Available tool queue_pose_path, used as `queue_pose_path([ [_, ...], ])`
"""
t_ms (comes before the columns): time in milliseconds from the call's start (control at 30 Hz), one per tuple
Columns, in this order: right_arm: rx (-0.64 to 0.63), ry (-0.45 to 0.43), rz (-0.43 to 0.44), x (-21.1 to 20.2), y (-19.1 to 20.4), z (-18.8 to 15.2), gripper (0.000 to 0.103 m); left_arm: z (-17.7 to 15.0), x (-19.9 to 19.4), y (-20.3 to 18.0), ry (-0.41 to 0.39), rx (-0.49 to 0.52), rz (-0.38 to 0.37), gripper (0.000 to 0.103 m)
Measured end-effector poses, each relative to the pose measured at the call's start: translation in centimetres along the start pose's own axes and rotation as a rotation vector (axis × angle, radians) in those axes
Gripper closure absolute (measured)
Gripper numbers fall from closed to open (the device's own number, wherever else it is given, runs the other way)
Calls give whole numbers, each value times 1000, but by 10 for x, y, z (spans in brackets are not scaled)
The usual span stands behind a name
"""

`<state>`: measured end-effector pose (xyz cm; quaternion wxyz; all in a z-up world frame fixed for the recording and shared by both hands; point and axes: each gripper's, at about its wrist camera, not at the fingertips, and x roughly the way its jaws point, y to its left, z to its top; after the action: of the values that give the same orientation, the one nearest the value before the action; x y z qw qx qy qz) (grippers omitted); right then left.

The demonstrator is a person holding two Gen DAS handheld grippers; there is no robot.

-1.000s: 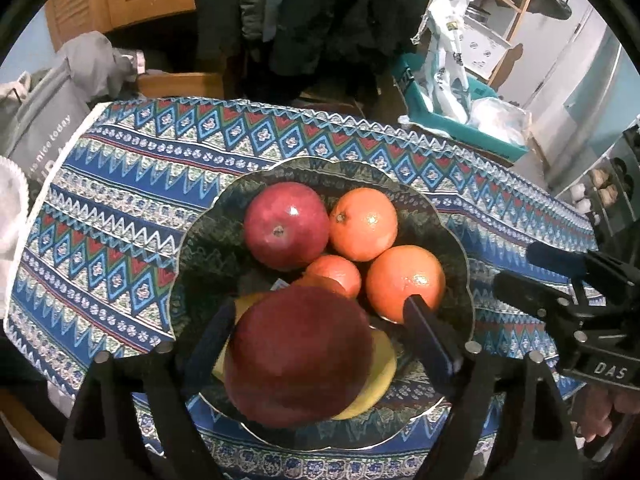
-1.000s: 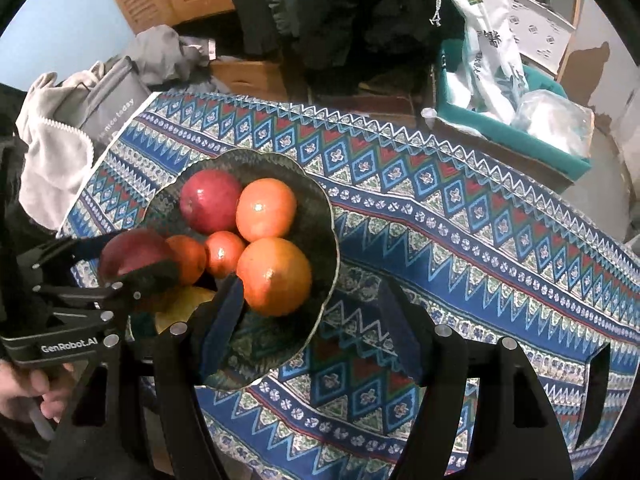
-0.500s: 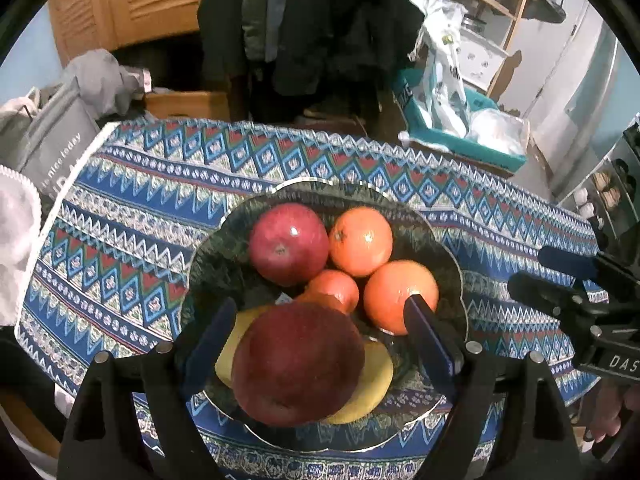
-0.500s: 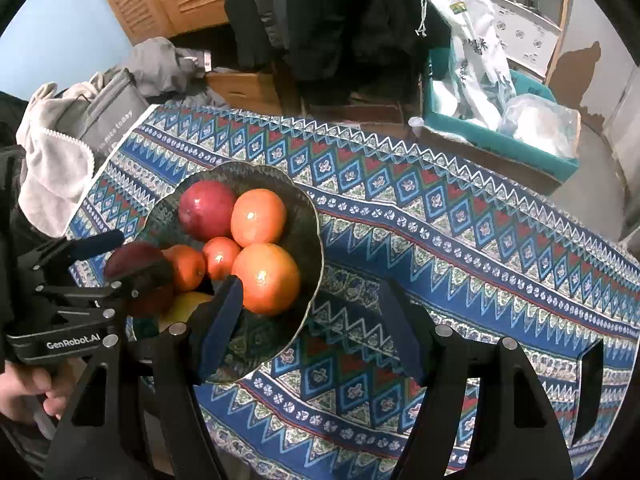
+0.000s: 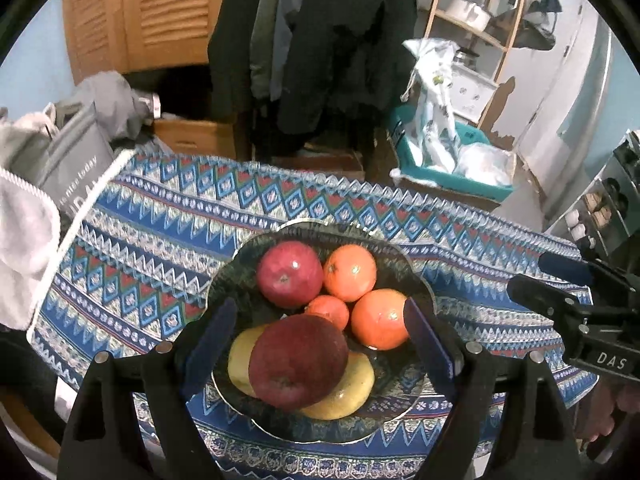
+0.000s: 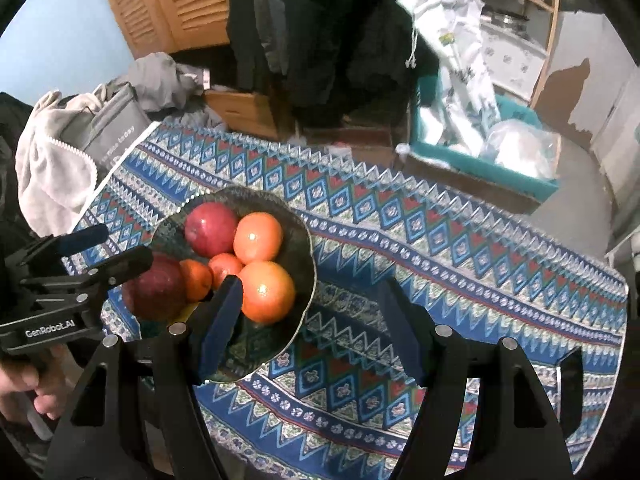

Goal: Organize fruits

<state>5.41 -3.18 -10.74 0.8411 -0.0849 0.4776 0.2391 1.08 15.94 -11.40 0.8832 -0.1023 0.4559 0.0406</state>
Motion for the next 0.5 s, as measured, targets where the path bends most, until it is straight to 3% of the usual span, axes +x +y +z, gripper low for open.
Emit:
queue_pose_path([
  [100,-7,-36,-27,-16,1,3,25,5,-15,-5,-20,9,3,16],
  [500,39,-168,-104,-79,-16,12,24,24,-66,-33,-130,80,19,14],
])
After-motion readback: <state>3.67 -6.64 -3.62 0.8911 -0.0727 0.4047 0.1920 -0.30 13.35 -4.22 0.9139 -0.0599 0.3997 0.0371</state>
